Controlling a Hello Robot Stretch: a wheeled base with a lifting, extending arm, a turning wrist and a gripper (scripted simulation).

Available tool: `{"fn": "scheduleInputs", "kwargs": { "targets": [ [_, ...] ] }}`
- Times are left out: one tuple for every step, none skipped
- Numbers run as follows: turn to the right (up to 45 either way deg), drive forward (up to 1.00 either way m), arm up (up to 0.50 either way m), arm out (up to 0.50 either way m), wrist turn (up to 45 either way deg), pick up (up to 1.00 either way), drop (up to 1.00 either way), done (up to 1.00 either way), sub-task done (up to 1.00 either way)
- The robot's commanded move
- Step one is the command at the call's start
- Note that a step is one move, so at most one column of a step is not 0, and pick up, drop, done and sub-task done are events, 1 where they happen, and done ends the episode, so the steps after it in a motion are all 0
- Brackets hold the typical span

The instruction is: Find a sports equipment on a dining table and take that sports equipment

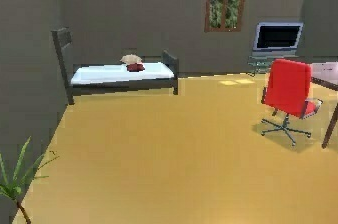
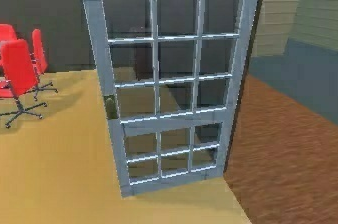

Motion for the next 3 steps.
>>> {"fn": "scheduleInputs", "kwargs": {
  "targets": [
    [45.0,0.0,0.0,0.0,0.0,0.0,0.0,0.0,0.0],
    [3.0,0.0,0.0,0.0,0.0,0.0,0.0,0.0,0.0],
    [0.0,0.3,0.0,0.0,0.0,0.0,0.0,0.0,0.0]
  ]
}}
